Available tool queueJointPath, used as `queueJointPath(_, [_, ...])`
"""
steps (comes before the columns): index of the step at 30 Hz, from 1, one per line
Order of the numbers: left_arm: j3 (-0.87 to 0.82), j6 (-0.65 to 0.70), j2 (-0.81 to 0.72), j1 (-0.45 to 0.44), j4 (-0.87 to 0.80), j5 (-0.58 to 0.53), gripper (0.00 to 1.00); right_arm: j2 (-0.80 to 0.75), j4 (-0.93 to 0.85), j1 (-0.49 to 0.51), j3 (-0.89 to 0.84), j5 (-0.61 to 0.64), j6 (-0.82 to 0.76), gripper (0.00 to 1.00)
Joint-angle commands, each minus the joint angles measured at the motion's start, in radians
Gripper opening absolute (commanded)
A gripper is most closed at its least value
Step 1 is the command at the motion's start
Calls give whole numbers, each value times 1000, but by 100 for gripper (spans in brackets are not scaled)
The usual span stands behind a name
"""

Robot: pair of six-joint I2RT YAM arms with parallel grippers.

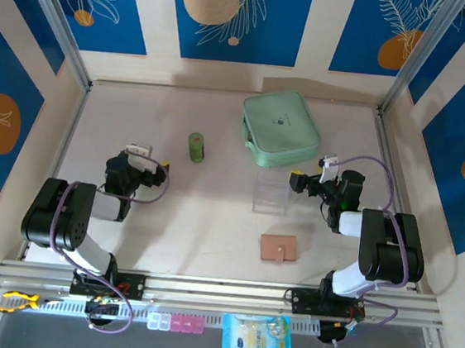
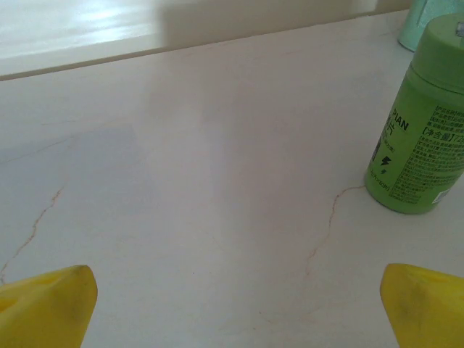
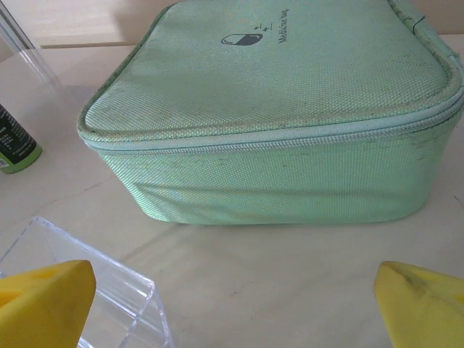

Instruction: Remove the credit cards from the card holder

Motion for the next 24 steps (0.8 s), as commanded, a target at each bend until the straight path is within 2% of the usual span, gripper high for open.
queueJointPath(1, [14, -3, 2, 12, 7, 15, 100, -5, 34, 2, -14, 8, -15, 99])
queueJointPath(24, [18, -6, 2, 13, -4, 11, 100, -5, 33, 1, -13, 6, -14, 99])
